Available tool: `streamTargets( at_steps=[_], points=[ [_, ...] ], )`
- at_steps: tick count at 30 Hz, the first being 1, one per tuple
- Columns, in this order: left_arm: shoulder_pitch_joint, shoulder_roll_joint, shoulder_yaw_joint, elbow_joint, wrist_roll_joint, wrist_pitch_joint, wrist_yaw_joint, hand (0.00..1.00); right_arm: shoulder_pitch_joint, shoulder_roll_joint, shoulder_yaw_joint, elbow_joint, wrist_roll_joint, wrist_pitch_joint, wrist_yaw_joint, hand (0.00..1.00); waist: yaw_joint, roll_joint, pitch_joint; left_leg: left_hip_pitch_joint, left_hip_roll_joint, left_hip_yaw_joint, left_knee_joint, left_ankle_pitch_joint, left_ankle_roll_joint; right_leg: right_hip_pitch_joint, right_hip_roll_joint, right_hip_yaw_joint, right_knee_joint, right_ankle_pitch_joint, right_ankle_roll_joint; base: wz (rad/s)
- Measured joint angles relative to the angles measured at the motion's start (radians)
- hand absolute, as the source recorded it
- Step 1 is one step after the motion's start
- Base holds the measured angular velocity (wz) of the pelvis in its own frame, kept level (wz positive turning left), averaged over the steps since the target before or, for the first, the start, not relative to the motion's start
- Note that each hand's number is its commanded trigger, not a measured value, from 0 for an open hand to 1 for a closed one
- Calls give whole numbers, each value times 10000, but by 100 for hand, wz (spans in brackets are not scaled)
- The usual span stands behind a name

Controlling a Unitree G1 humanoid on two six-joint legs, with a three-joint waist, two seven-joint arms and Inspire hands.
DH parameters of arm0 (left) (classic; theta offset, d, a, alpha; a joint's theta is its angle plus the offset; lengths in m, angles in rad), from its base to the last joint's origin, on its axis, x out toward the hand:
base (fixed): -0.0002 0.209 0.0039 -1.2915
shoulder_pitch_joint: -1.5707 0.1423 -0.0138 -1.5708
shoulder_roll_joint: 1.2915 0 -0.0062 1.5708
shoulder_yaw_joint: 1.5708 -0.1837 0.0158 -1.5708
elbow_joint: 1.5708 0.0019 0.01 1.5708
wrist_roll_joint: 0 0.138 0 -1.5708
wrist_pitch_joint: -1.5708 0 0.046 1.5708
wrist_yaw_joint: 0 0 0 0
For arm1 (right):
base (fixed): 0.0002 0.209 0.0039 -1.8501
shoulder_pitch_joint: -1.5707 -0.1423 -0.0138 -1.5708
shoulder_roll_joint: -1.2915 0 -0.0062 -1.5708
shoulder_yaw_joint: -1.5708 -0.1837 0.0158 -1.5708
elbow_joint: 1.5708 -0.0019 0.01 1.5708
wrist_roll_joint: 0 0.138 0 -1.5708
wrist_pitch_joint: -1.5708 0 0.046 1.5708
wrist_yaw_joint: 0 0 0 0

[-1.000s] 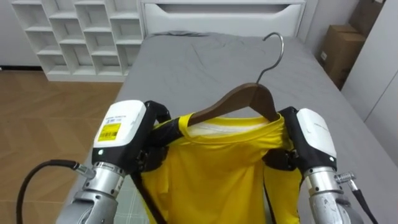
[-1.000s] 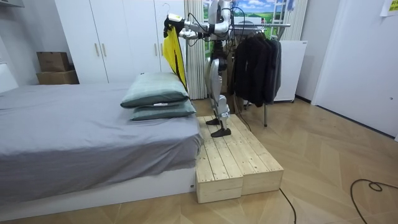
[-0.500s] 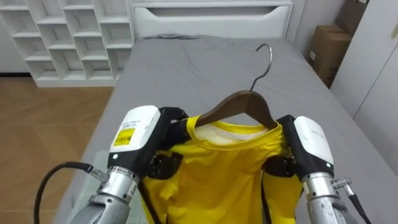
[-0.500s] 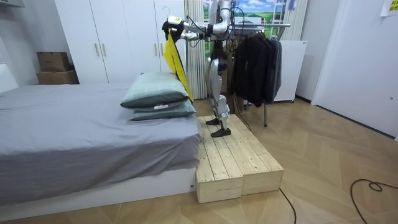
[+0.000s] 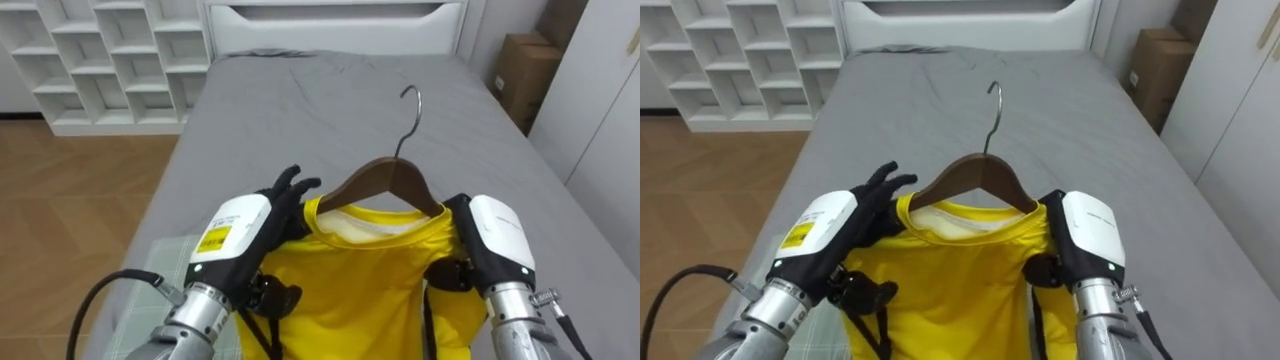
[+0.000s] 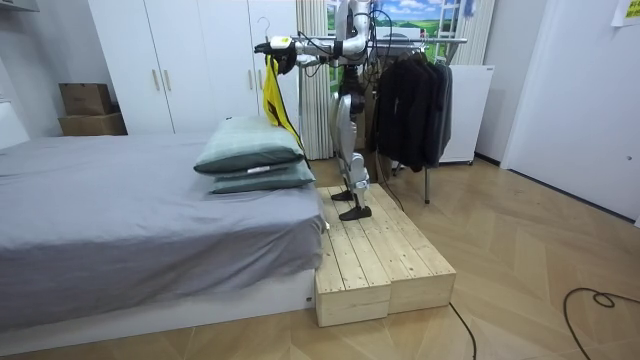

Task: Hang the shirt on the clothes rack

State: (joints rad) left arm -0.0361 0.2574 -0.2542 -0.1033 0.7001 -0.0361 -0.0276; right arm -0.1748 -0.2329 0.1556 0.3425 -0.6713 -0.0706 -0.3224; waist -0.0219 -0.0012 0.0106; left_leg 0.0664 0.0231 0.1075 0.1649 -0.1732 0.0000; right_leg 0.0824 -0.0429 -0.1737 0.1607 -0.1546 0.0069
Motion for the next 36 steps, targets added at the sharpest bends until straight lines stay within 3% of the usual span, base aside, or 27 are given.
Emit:
streamTargets(
  at_steps=[19, 31, 36],
  points=[
    [126, 44, 24, 68, 4, 305, -633, 0, 1, -95, 196, 2, -248, 175, 215, 100, -3, -18, -2, 50, -31, -8, 47, 20, 31, 49, -67, -143, 74, -17, 27, 0],
    [307, -18, 333, 67, 2, 310, -603, 0, 2, -151, 10, -14, -160, 161, 350, 100, -14, -90, -38, 71, -21, -23, 6, 20, 30, 61, -57, -150, 89, -16, 27, 0],
    [431, -7, 619, 67, -32, 281, -210, 0, 103, -249, -33, -14, 40, 153, 350, 100, -5, -196, -44, 181, -23, -30, -10, 20, 30, 166, -59, -151, 77, -17, 27, 0]
  ],
)
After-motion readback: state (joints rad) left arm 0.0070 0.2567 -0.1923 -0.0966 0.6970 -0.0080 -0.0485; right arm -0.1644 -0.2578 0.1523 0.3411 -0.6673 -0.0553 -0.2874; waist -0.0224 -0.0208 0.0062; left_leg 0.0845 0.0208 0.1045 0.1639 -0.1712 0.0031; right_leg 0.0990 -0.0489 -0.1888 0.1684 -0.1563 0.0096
